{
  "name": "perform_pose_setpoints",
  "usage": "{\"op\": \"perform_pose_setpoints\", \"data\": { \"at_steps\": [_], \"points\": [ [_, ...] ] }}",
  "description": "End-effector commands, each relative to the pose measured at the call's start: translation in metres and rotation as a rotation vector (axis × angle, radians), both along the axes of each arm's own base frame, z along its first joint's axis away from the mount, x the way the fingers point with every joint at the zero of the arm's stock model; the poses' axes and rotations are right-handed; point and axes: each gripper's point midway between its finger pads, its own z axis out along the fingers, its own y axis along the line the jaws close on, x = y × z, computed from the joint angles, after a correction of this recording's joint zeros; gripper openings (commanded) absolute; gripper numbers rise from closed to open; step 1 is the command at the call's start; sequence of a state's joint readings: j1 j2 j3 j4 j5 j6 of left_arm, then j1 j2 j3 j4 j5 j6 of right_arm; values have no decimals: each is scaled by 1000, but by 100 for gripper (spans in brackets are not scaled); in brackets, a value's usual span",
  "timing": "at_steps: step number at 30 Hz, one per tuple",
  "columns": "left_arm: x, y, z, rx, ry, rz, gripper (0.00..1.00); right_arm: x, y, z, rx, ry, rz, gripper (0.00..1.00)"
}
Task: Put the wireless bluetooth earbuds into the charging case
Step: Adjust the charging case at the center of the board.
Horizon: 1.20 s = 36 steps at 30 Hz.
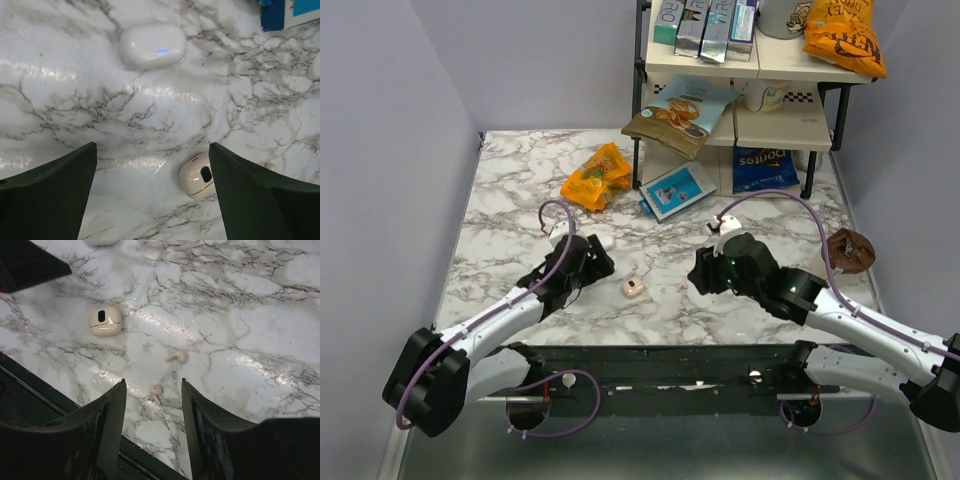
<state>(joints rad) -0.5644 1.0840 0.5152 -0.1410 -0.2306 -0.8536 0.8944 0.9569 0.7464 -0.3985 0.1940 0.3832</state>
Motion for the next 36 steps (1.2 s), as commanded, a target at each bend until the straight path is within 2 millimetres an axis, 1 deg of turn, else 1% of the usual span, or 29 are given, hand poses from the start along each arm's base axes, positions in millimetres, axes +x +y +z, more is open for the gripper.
{"op": "perform_pose_setpoints", "data": {
  "at_steps": [1,2,4,5,6,7,8,10,11,12,13,15,16,17,18,20,21,22,23,25,27,28,29,31,36],
  "points": [
    [-14,-31,3,-244,-26,-31,99,8,0,6,26,-25,-38,56],
    [-15,-30,-1,-206,-8,-44,99,7,-1,5,24,-23,-41,56],
    [-15,-35,3,-141,22,-82,99,8,-1,2,24,-13,-48,56],
    [-21,-42,-4,-86,43,-125,99,7,1,-1,25,-6,-44,56],
    [-20,-41,-5,-46,39,-124,99,5,3,-4,29,9,-34,56],
    [-18,-44,-2,-24,37,-133,99,5,6,-10,21,28,-28,56],
    [-19,-45,-9,4,51,-141,99,5,8,-14,16,40,-26,56],
    [-15,-49,-7,28,39,-168,99,1,14,-20,25,78,-12,56],
    [-14,-51,-10,49,42,-190,99,0,16,-26,16,100,-8,56],
    [-14,-53,-10,82,29,-238,99,-3,19,-28,29,121,0,56],
    [-12,-59,-2,89,20,-282,99,-4,19,-30,31,130,0,56],
    [-15,-66,-3,140,33,-369,99,-6,19,-28,49,133,1,56],
    [-18,-69,1,190,40,-459,99,-8,18,-29,49,133,2,56],
    [-22,-69,-5,227,70,-497,99,-8,17,-28,52,129,-1,56],
    [-25,-69,-6,258,80,-544,99,-9,15,-23,63,114,2,56],
    [-33,-69,-9,317,100,-651,99,-12,12,-21,68,108,9,56],
    [-37,-72,-9,316,101,-695,99,-16,12,-14,91,96,29,56],
    [-38,-73,-8,323,93,-724,99,-19,11,-13,95,95,44,56],
    [-44,-80,-9,317,84,-813,98,-22,11,-12,99,93,61,56],
    [-48,-84,-10,322,82,-882,97,-30,11,-9,106,99,100,56],
    [-53,-84,-21,357,106,-961,95,-34,9,-7,102,99,117,56],
    [-54,-83,-24,370,114,-978,95,-37,7,-5,100,100,123,56],
    [-54,-83,-31,381,135,-988,95,-38,5,-4,100,97,123,56],
    [-54,-87,-35,384,138,-1028,94,-38,2,-1,98,83,120,56],
    [-44,-96,-48,405,164,-1045,88,-37,-3,9,107,52,109,56]
  ]
}}
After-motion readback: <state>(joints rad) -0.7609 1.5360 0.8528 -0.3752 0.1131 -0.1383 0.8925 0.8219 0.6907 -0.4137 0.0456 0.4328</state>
